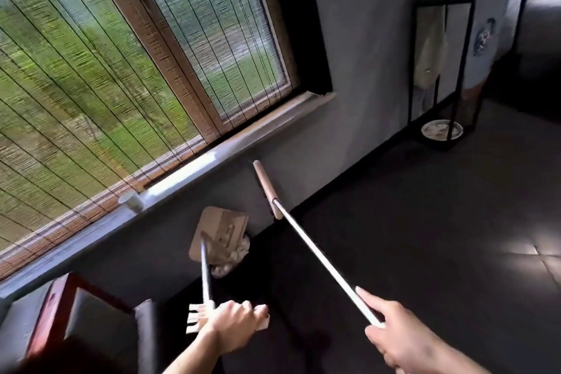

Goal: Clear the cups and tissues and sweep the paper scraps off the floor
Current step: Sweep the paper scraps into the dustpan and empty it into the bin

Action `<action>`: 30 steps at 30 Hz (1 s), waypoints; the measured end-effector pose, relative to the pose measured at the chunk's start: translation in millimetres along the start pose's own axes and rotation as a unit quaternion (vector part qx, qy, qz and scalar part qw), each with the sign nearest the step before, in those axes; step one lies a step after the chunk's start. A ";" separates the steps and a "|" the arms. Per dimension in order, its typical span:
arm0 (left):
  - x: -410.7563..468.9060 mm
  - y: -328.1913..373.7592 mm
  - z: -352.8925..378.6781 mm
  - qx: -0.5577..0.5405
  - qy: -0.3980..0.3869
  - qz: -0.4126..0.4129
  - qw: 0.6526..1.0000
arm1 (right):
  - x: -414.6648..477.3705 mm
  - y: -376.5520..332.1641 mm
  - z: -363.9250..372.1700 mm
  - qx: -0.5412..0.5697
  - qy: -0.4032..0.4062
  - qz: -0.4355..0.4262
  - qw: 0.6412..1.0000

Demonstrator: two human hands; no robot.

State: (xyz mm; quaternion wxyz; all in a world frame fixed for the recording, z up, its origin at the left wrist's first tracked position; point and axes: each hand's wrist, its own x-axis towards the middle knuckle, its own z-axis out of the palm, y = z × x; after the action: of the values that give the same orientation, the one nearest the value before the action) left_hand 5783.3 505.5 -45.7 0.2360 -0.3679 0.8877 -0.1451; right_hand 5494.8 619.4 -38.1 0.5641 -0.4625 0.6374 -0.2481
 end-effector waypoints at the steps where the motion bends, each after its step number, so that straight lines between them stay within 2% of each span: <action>1: -4.7 -0.9 -1.8 0.014 -0.006 0.012 1.000 | -0.7 -0.8 1.7 0.007 -0.001 0.001 1.000; 8: -33.2 15.7 -1.2 0.002 -0.007 0.043 0.999 | -0.7 -4.4 3.0 -0.001 -0.018 0.017 1.000; 15: -24.2 60.6 61.3 0.009 -0.095 0.089 0.991 | 4.5 7.1 11.9 -0.007 -0.029 0.042 0.999; 17: -20.0 66.0 64.4 -0.003 -0.073 0.091 0.993 | 8.2 8.5 16.2 -0.013 -0.033 0.047 0.998; 19: -19.8 63.8 60.2 0.014 -0.090 0.095 0.991 | 10.9 8.6 19.9 0.003 -0.036 0.057 0.998; 22: -19.8 42.3 43.9 0.056 -0.037 0.082 0.994 | 10.9 6.0 25.2 0.010 -0.045 0.062 0.997; 26: -23.5 29.1 35.4 0.093 -0.006 0.068 0.993 | 14.7 -0.4 28.3 0.020 -0.052 0.052 0.997; 27: -25.1 31.7 37.1 0.087 -0.021 0.060 0.994 | 16.8 -2.7 28.4 0.016 -0.055 0.045 0.997; 30: -29.5 40.3 42.0 0.079 0.018 0.055 0.995 | 24.6 -8.7 29.5 0.011 -0.064 0.034 0.997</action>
State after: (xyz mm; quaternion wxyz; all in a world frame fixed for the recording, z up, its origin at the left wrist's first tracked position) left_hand 5800.1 550.9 -89.4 0.2556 -0.2958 0.8967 -0.2078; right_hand 5527.0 600.1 -49.9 0.6171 -0.4492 0.6125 -0.2054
